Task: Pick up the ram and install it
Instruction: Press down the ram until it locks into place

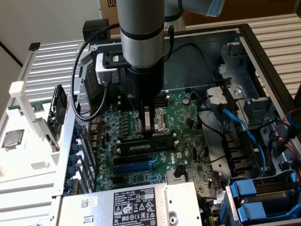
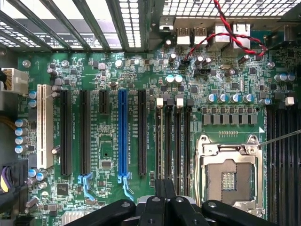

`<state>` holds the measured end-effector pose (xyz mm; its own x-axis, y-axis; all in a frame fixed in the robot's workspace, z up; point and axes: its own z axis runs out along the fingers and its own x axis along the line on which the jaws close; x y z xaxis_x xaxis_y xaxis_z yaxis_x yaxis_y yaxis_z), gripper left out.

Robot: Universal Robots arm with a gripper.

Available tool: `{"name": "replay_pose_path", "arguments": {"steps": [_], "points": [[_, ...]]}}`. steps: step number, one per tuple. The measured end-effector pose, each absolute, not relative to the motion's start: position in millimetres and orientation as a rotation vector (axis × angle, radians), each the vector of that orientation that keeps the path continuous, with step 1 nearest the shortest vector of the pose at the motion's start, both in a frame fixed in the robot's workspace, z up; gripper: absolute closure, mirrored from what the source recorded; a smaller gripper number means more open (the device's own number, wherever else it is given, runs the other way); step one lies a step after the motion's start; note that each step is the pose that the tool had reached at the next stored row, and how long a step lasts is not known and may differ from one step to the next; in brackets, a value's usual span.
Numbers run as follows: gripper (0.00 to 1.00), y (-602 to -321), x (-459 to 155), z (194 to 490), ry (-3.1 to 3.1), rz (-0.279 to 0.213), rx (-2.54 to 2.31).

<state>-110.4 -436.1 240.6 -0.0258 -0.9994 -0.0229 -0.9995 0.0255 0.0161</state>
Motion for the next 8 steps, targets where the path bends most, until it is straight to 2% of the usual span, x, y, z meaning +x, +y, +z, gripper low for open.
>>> {"name": "replay_pose_path", "arguments": {"steps": [8], "points": [[0.89,-433.1,-110.2,236.5,2.246,0.043,-2.189]]}}
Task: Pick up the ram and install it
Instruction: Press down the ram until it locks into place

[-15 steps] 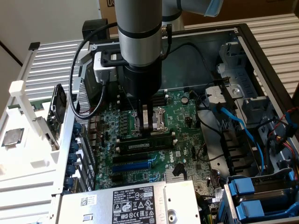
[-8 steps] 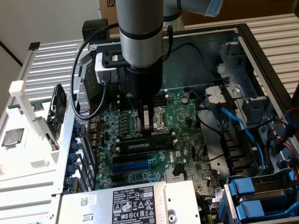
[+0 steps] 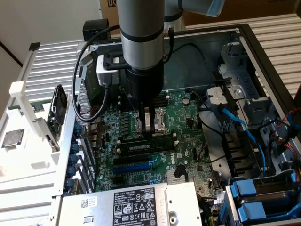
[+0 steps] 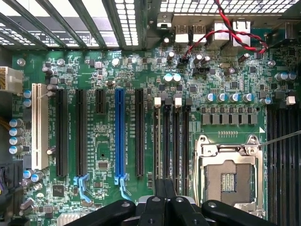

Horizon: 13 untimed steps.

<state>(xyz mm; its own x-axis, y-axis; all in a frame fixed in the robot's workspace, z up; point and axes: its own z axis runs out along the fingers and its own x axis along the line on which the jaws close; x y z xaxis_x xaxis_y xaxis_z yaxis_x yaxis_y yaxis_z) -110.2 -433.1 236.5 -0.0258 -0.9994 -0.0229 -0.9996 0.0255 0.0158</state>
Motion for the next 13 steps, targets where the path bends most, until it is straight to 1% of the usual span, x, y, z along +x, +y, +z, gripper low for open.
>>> {"name": "replay_pose_path", "arguments": {"steps": [13], "points": [[0.89,-433.1,-109.9,233.6,2.246,0.042,-2.189]]}}
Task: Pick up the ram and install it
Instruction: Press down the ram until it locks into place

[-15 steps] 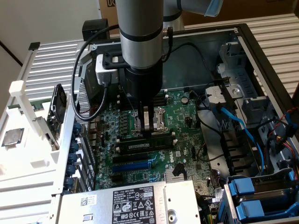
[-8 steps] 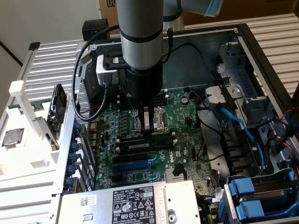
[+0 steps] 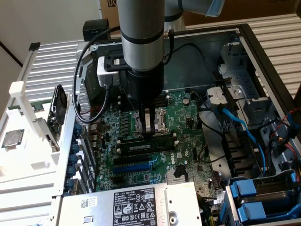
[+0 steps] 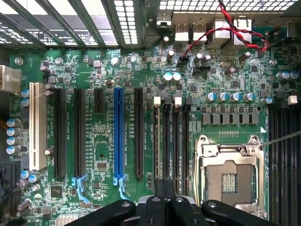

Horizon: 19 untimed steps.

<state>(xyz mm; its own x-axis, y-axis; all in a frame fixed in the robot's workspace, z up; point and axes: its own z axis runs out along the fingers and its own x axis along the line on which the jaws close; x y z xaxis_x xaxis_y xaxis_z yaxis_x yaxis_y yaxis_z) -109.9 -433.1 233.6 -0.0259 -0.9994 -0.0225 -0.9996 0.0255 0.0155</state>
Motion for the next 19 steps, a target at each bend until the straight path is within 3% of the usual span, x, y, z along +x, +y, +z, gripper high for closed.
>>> {"name": "replay_pose_path", "arguments": {"steps": [19], "points": [[0.89,-433.3,-109.9,229.2,2.249,0.034,-2.192]]}}
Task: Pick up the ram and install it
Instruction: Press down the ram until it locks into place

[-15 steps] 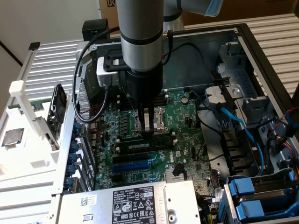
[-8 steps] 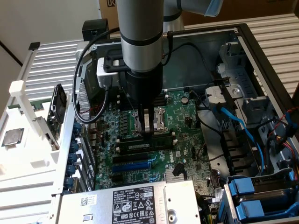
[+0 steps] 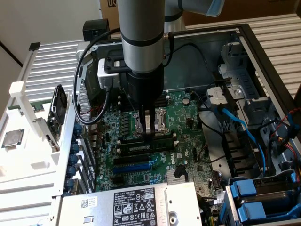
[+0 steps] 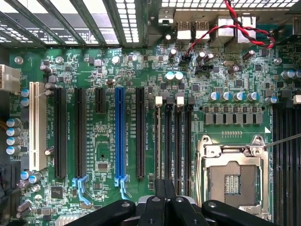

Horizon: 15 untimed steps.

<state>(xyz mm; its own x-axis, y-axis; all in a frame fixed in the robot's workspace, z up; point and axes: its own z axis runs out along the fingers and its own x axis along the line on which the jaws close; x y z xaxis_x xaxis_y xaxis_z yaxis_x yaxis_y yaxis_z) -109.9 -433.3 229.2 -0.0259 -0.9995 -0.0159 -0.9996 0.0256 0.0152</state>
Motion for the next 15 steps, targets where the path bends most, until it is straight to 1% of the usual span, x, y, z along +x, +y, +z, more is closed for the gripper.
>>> {"name": "replay_pose_path", "arguments": {"steps": [15], "points": [[0.89,-433.6,-109.9,227.4,2.249,0.034,-2.192]]}}
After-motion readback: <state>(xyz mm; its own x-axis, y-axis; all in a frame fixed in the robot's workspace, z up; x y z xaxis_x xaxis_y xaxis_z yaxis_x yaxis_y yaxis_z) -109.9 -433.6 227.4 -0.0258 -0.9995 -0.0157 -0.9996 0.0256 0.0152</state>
